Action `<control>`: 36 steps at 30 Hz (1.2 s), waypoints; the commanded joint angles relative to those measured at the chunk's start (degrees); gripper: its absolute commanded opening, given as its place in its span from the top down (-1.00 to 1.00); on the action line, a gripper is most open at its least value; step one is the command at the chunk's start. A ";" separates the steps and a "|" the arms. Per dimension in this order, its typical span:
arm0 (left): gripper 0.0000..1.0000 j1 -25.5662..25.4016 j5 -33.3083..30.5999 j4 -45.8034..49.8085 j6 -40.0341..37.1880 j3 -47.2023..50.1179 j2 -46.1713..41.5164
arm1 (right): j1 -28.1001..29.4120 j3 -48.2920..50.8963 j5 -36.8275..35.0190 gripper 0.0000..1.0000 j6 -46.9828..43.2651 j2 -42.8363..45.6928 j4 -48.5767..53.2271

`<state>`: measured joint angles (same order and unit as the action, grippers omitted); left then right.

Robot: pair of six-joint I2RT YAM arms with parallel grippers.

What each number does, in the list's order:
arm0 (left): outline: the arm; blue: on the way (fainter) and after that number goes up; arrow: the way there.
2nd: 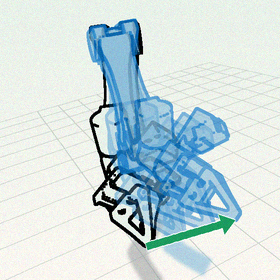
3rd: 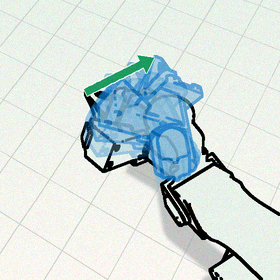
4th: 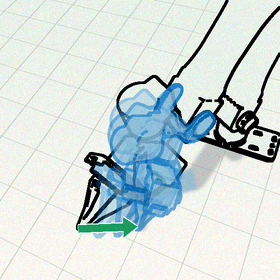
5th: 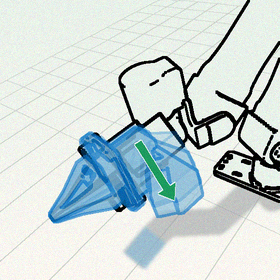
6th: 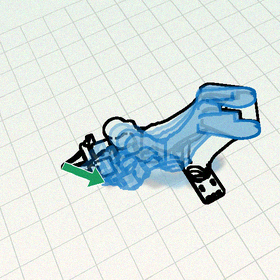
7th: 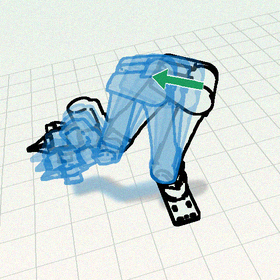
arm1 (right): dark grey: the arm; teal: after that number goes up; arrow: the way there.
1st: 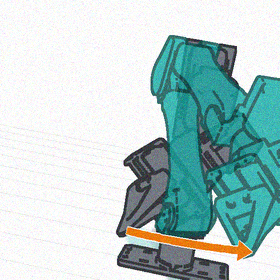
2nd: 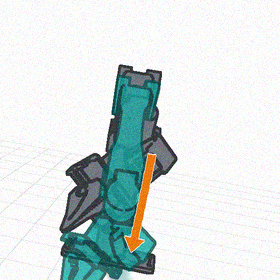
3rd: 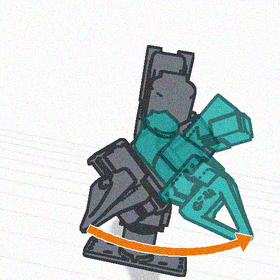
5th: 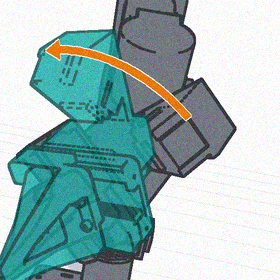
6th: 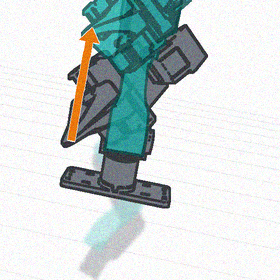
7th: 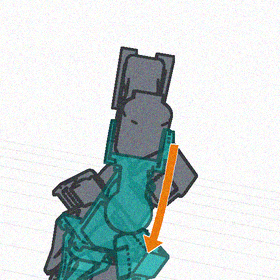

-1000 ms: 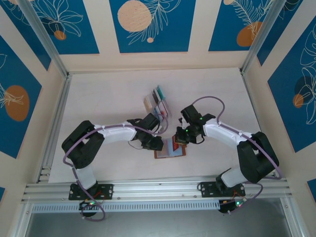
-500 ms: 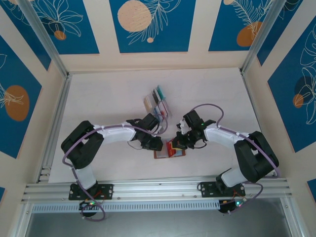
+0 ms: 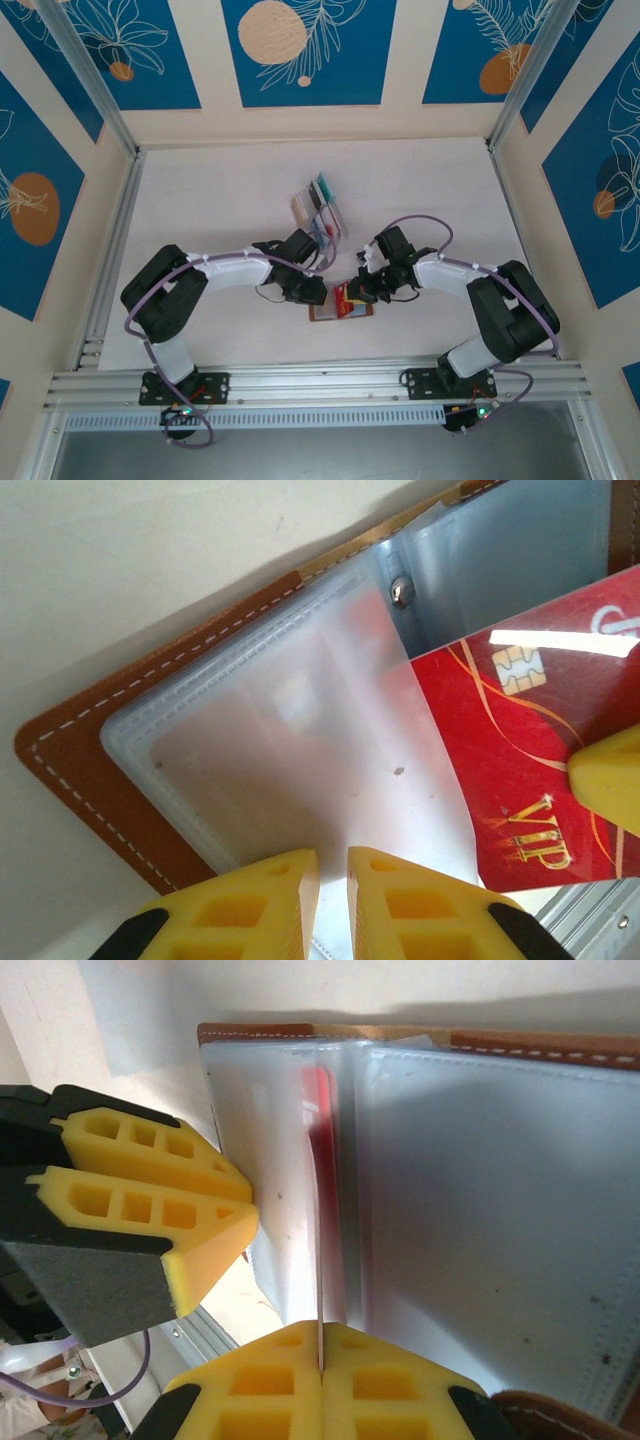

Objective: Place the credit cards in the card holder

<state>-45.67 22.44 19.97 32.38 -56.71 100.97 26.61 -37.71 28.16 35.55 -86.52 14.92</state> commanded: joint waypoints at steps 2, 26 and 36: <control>0.64 0.76 -1.98 3.91 -1.47 2.00 0.41 | -0.58 0.43 3.11 1.00 -0.44 -2.04 -2.66; 0.64 1.72 -0.98 3.79 -1.73 2.39 -0.07 | 0.16 -0.83 6.39 1.00 1.43 -8.04 -8.47; 0.64 2.42 -2.35 5.21 -2.66 2.87 -0.77 | -2.42 0.11 12.10 1.00 0.39 -5.93 -8.87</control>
<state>-44.38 22.87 20.67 31.29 -55.81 100.12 24.71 -38.22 36.18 36.45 -93.21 5.61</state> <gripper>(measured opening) 0.179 0.065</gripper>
